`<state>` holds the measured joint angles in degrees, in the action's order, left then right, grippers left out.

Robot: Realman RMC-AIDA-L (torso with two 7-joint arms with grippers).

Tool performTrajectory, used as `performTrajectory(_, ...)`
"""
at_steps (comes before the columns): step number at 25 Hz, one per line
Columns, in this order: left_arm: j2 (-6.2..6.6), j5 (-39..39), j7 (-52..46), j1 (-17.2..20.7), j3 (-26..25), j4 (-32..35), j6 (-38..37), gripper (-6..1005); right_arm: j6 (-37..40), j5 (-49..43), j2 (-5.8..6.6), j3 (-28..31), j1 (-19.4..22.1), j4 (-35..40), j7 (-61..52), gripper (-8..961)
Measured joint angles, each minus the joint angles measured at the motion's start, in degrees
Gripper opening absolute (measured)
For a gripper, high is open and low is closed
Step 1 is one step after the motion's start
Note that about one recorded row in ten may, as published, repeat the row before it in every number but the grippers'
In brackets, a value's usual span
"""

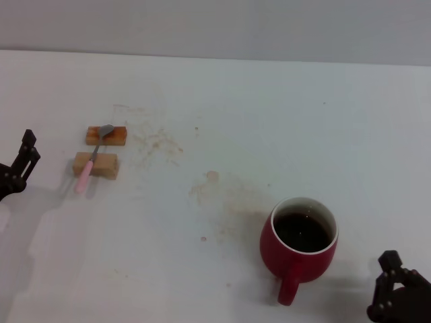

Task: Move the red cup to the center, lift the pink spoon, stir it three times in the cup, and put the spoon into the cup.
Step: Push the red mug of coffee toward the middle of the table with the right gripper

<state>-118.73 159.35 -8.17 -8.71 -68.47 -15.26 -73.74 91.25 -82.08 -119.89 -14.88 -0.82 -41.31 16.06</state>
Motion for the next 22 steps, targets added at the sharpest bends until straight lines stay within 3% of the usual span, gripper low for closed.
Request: performTrajectory(22, 0.00, -0.1, 0.0, -0.2, -0.4, 0.4, -0.3, 813, -6.0, -0.8, 0.06, -2.4, -5.6, -0.4, -3.4, 1)
